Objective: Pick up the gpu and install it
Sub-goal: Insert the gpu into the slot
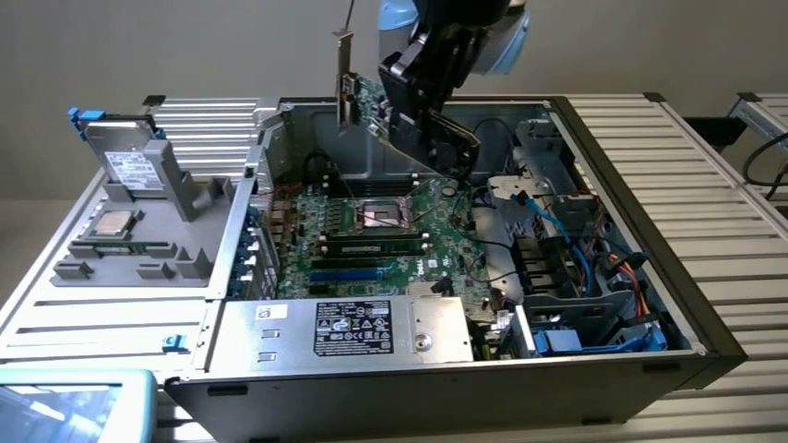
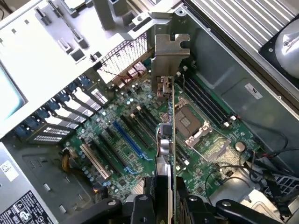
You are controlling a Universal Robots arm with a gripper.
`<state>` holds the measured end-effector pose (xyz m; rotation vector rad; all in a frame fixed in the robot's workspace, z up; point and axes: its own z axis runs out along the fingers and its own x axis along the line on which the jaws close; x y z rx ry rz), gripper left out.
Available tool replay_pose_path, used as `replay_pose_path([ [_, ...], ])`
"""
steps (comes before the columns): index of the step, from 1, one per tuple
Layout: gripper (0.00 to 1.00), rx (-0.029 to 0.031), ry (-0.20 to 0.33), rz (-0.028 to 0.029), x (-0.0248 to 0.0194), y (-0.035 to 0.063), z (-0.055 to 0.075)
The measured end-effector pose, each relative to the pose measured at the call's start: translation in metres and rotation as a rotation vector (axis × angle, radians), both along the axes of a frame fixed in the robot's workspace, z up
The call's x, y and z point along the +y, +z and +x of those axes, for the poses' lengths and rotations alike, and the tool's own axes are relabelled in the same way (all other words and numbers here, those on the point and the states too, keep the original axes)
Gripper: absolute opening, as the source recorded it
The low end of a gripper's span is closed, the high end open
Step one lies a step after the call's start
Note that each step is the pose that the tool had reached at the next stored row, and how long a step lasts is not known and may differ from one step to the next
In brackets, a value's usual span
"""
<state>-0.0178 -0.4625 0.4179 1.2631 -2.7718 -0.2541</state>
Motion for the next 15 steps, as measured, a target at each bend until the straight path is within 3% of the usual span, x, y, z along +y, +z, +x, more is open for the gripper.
replay_pose_path([
  [15,0.28,-0.0013,0.273,0.0002,0.0,-0.0011,0.0],
])
